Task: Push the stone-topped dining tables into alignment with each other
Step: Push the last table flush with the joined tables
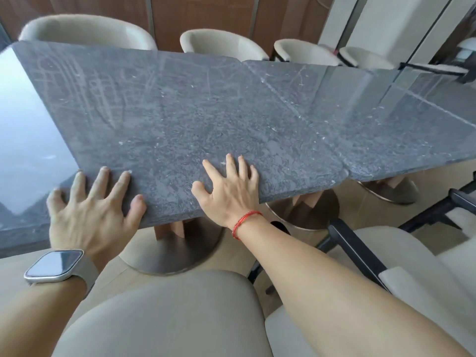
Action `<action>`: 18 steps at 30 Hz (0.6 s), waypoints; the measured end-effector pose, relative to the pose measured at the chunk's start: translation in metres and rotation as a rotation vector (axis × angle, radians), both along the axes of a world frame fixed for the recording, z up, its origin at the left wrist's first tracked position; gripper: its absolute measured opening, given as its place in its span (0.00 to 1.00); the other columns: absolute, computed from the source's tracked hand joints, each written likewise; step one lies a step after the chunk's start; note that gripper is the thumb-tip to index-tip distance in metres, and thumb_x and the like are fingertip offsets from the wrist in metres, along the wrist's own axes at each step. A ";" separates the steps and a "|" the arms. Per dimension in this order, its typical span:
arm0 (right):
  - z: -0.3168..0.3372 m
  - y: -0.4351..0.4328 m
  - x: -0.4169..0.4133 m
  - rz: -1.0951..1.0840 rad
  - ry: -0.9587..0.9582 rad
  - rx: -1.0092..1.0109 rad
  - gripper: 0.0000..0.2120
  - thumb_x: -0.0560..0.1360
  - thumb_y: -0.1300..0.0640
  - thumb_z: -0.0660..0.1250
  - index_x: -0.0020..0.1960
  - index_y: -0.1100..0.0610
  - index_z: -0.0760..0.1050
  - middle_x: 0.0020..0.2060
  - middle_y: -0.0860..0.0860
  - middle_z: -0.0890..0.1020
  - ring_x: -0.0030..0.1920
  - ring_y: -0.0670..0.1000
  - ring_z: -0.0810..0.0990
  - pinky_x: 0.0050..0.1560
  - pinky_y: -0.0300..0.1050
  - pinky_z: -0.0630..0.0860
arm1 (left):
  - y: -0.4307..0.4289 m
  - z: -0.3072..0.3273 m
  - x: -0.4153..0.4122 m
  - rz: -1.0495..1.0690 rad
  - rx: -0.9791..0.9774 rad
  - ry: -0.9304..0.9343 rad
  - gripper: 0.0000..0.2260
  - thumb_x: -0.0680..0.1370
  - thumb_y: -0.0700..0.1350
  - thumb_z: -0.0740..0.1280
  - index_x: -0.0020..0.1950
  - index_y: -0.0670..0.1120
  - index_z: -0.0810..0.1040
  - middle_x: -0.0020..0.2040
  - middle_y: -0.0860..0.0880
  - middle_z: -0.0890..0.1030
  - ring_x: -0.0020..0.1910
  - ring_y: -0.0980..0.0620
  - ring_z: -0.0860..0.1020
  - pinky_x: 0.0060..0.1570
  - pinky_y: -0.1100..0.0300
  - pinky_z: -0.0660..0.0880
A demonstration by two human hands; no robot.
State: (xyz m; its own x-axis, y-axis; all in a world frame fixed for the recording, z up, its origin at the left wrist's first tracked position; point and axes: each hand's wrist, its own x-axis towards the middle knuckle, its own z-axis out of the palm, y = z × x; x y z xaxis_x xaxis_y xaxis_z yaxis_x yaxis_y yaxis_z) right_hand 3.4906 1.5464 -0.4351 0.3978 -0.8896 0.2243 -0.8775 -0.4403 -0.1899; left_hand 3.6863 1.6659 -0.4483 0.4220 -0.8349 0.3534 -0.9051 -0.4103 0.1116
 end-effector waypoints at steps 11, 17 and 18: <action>0.000 -0.001 0.006 -0.033 -0.045 -0.096 0.30 0.73 0.35 0.56 0.69 0.46 0.77 0.70 0.62 0.74 0.71 0.66 0.69 0.71 0.66 0.62 | 0.001 0.004 0.000 0.008 0.009 0.015 0.29 0.79 0.62 0.52 0.73 0.50 0.76 0.73 0.41 0.75 0.74 0.34 0.68 0.70 0.33 0.60; -0.001 -0.005 0.006 -0.022 -0.047 -0.067 0.31 0.73 0.35 0.55 0.71 0.46 0.75 0.71 0.63 0.72 0.73 0.67 0.67 0.72 0.67 0.60 | -0.002 0.007 -0.002 0.023 0.026 0.015 0.29 0.79 0.60 0.52 0.74 0.50 0.75 0.73 0.42 0.74 0.74 0.35 0.67 0.70 0.32 0.60; -0.001 -0.004 0.005 -0.019 -0.048 -0.064 0.31 0.73 0.35 0.55 0.71 0.46 0.75 0.71 0.63 0.72 0.73 0.67 0.66 0.72 0.67 0.59 | -0.002 0.008 -0.004 0.036 0.036 0.022 0.29 0.79 0.60 0.52 0.74 0.50 0.75 0.74 0.42 0.74 0.75 0.35 0.67 0.71 0.32 0.60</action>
State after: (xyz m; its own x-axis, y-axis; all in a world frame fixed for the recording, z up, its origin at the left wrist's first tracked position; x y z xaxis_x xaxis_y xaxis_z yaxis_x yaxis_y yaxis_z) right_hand 3.4959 1.5419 -0.4359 0.3687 -0.8800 0.2993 -0.8762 -0.4366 -0.2043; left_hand 3.6819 1.6641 -0.4406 0.4593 -0.8310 0.3138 -0.8872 -0.4464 0.1163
